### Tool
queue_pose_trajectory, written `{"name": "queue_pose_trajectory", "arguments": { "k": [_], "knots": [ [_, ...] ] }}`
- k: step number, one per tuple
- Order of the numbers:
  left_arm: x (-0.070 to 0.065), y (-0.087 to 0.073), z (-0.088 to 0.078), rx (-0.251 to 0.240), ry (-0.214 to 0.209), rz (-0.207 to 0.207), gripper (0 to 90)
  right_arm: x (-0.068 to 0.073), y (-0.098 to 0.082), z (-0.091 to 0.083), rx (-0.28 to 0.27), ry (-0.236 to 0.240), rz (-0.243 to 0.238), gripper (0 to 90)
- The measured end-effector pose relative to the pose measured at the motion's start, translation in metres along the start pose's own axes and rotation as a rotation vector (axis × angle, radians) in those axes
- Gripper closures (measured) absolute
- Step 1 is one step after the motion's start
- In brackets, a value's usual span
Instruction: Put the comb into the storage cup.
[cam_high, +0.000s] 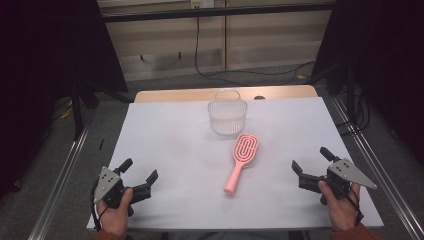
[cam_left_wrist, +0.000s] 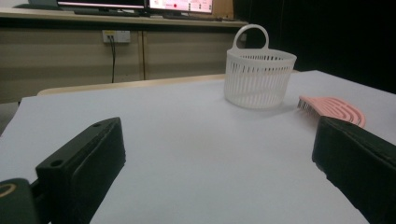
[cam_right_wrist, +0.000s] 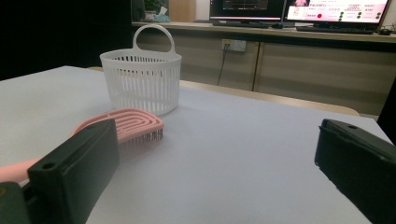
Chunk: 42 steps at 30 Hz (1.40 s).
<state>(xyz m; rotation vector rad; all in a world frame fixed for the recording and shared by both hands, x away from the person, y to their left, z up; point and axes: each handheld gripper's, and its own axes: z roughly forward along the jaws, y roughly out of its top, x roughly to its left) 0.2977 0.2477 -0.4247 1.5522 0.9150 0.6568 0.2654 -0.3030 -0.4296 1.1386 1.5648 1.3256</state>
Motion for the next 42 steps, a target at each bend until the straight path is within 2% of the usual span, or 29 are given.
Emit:
{"name": "queue_pose_trajectory", "arguments": {
  "k": [15,20,29,32,35,40,42],
  "knots": [
    [0.002,0.000,0.003,0.008,-0.001,0.004,2.7,0.003,-0.001,0.002,0.024,0.050,-0.006,2.1],
    [0.000,0.000,0.003,0.003,-0.002,0.008,2.8,0.007,-0.001,0.002,0.030,0.098,-0.019,1.6],
    [-0.001,0.000,0.005,0.008,-0.012,0.016,2.8,0.016,-0.001,0.006,0.048,0.167,-0.014,0.5],
    [-0.001,0.000,0.005,0.010,-0.014,0.017,2.7,0.022,0.000,0.010,0.053,0.211,-0.012,0.1],
    [-0.001,0.000,0.005,0.010,-0.014,0.017,2.8,0.025,0.001,0.012,0.055,0.221,-0.013,0.0],
    [0.000,0.000,0.006,0.012,-0.011,0.016,2.7,0.038,0.003,0.020,0.068,0.269,-0.023,0.0],
    [0.000,0.000,0.006,0.011,-0.010,0.014,2.7,0.042,0.004,0.023,0.064,0.283,-0.011,0.0]
  ]
}}
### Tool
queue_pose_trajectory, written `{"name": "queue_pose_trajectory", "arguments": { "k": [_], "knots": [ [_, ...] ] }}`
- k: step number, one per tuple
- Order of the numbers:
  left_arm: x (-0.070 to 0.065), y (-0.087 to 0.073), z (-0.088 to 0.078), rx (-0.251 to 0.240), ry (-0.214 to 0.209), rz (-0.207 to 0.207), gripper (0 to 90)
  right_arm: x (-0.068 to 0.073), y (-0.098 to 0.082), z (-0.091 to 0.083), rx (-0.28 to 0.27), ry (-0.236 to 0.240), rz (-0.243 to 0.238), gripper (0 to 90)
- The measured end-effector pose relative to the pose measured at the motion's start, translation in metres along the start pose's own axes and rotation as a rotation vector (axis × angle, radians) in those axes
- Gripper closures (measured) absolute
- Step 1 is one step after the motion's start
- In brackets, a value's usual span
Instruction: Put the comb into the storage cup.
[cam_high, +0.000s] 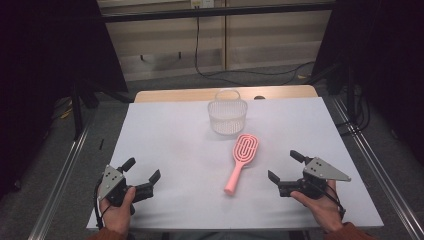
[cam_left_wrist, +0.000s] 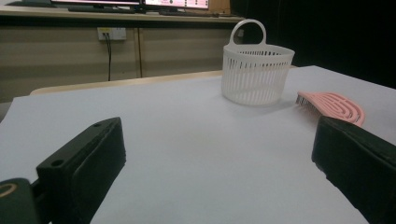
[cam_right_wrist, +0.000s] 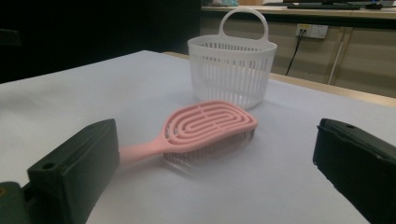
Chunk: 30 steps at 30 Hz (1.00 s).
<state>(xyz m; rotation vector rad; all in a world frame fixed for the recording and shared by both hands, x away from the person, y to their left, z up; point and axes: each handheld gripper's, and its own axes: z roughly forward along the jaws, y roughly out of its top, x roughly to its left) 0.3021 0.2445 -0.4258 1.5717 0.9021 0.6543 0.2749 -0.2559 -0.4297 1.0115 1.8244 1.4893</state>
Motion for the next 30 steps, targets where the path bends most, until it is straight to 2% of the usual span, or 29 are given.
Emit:
{"name": "queue_pose_trajectory", "arguments": {
  "k": [6,14,21,26,27,30],
  "knots": [
    [0.001,0.000,0.002,-0.001,-0.007,-0.003,2.7,0.012,0.002,0.008,-0.004,0.040,0.007,0.8],
    [0.000,0.000,0.002,-0.007,-0.025,-0.001,2.7,0.016,0.006,0.017,-0.030,0.061,0.011,3.7],
    [0.000,0.000,0.002,-0.012,-0.018,-0.008,2.7,0.025,0.009,0.031,-0.030,0.106,-0.001,8.1],
    [-0.001,0.001,-0.001,-0.015,-0.019,0.005,2.7,0.031,0.011,0.039,-0.041,0.112,-0.013,9.9],
    [-0.002,0.002,-0.003,-0.031,-0.014,0.008,2.7,0.033,0.011,0.040,-0.037,0.118,-0.005,11.6],
    [-0.001,0.002,-0.003,-0.039,-0.002,0.001,2.7,0.035,0.011,0.044,-0.034,0.127,-0.013,16.1]
  ]
}}
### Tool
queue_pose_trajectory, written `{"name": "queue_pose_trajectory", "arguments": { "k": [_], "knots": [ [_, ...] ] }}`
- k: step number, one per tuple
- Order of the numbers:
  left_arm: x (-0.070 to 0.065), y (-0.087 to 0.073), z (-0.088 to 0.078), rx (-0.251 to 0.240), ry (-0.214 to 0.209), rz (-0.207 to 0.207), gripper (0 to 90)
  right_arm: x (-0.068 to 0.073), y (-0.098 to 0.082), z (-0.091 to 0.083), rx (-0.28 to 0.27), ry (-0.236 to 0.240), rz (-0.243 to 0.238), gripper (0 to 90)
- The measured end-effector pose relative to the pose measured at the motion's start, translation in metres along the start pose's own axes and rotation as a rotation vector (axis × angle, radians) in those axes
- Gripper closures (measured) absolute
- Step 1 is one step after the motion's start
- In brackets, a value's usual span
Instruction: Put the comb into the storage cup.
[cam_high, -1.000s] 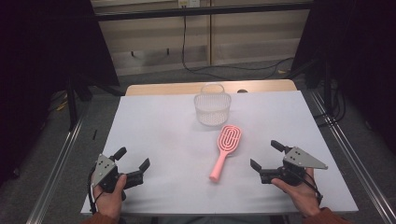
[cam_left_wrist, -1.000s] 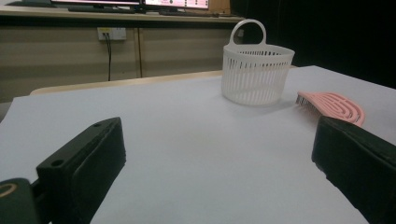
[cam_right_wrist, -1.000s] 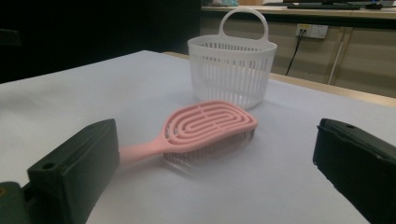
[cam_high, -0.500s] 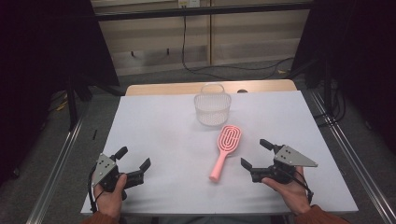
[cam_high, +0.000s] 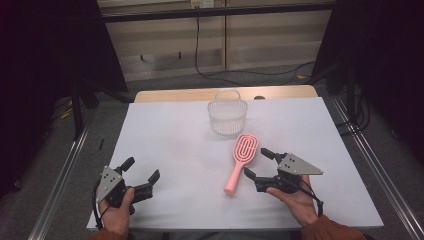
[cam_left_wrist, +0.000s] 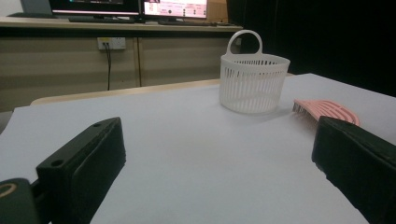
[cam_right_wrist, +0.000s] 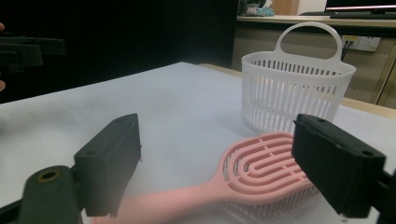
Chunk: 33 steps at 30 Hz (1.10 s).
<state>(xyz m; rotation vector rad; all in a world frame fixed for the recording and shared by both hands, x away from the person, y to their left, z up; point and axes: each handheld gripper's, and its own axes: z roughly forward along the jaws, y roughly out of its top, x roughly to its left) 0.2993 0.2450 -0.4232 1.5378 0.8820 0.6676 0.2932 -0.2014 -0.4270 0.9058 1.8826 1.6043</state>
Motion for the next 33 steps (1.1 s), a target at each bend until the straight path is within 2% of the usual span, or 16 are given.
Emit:
{"name": "queue_pose_trajectory", "arguments": {
  "k": [3,6,11,14,15,17,18,22,24,25,29,30,33],
  "knots": [
    [0.001,0.000,0.000,0.006,0.002,0.002,2.7,0.001,-0.001,0.004,0.009,-0.009,-0.002,18.8],
    [0.000,0.000,0.000,0.008,0.000,0.005,2.7,0.002,-0.001,0.008,0.007,0.007,-0.008,25.3],
    [-0.001,-0.001,0.001,0.008,-0.006,0.003,2.7,0.004,0.002,0.014,0.032,0.039,-0.008,36.5],
    [-0.001,-0.001,0.001,0.007,-0.004,0.004,2.7,0.004,0.003,0.017,0.045,0.050,-0.008,38.9],
    [0.000,0.000,0.001,0.007,-0.002,0.005,2.7,0.005,0.004,0.019,0.057,0.064,-0.016,45.1],
    [0.000,0.000,0.001,0.007,-0.002,0.004,2.7,0.006,0.005,0.020,0.063,0.076,-0.012,47.9],
    [0.000,0.000,0.002,0.007,-0.003,0.005,2.7,0.006,0.006,0.022,0.077,0.102,0.000,55.1],
    [0.000,0.000,0.002,0.013,-0.013,0.009,2.7,0.004,0.008,0.026,0.115,0.169,0.014,67.8],
    [0.000,-0.001,0.003,0.015,-0.017,-0.004,2.7,0.004,0.010,0.028,0.130,0.192,0.016,74.3],
    [0.000,-0.001,0.004,0.016,-0.018,-0.014,2.7,0.004,0.011,0.028,0.137,0.206,0.017,76.6],
    [0.001,-0.001,0.004,0.017,-0.017,-0.009,2.7,0.007,0.013,0.032,0.191,0.227,0.004,85.9],
    [0.001,-0.001,0.004,0.017,-0.017,-0.009,2.7,0.007,0.013,0.032,0.191,0.227,0.004,85.9],
    [0.001,-0.001,0.004,0.018,-0.020,-0.007,2.7,0.008,0.013,0.037,0.257,0.257,0.005,90.0]
  ]
}}
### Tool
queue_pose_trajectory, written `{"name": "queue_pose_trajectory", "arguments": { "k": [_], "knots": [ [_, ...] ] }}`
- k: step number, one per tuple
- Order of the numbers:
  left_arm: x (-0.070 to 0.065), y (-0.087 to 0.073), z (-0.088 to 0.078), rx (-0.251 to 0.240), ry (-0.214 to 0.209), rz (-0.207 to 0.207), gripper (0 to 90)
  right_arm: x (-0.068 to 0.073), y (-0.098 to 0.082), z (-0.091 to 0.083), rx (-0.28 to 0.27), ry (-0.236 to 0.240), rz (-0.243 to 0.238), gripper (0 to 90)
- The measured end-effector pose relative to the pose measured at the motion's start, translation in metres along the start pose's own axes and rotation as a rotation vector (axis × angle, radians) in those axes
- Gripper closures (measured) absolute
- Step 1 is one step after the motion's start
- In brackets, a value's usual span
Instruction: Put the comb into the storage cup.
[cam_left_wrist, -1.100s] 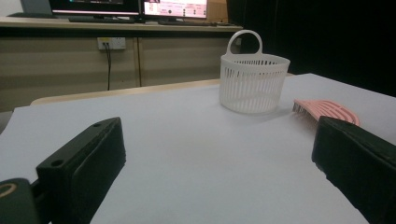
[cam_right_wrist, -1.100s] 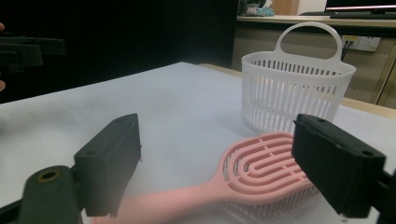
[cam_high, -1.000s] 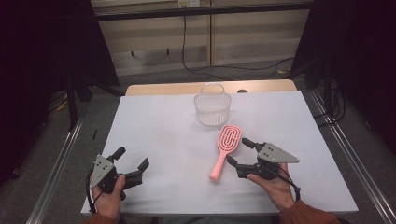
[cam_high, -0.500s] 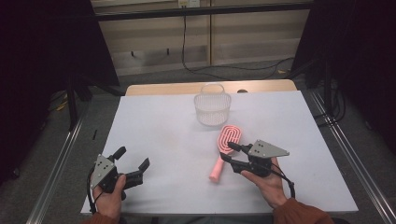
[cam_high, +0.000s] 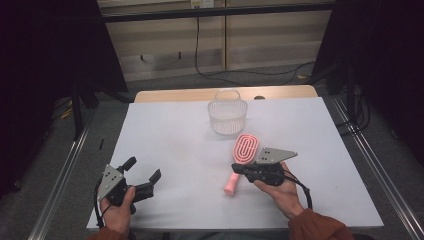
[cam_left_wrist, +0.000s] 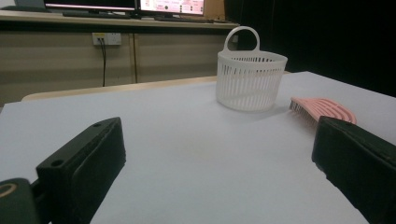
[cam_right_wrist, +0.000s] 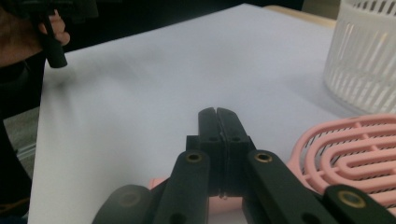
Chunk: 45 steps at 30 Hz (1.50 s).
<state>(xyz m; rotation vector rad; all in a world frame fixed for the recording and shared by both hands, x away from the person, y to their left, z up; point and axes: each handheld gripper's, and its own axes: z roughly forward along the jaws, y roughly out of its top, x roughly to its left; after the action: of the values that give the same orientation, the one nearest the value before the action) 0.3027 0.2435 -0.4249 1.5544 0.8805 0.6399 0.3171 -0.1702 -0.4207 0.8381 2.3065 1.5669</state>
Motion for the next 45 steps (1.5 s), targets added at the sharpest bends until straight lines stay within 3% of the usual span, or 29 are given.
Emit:
{"name": "queue_pose_trajectory", "arguments": {
  "k": [9,11,17,29,37,45],
  "knots": [
    [0.000,0.000,0.000,0.002,0.003,0.003,2.7,0.002,0.002,0.009,0.121,0.050,0.028,90.0],
    [0.000,0.000,0.000,0.001,0.001,0.002,2.7,0.005,0.003,0.014,0.178,0.068,0.036,90.0],
    [0.000,0.000,0.000,0.004,-0.001,0.002,2.7,0.009,0.012,0.021,0.225,0.089,0.020,90.0],
    [0.001,0.000,0.001,0.006,-0.005,0.003,2.7,0.012,0.024,0.043,0.392,0.120,0.012,90.0],
    [0.001,0.000,0.002,0.012,-0.012,0.009,2.7,0.014,0.026,0.052,0.467,0.112,0.004,90.0],
    [0.002,0.000,0.002,0.012,-0.010,0.000,2.7,0.016,0.020,0.058,0.493,0.114,0.008,90.0]
  ]
}}
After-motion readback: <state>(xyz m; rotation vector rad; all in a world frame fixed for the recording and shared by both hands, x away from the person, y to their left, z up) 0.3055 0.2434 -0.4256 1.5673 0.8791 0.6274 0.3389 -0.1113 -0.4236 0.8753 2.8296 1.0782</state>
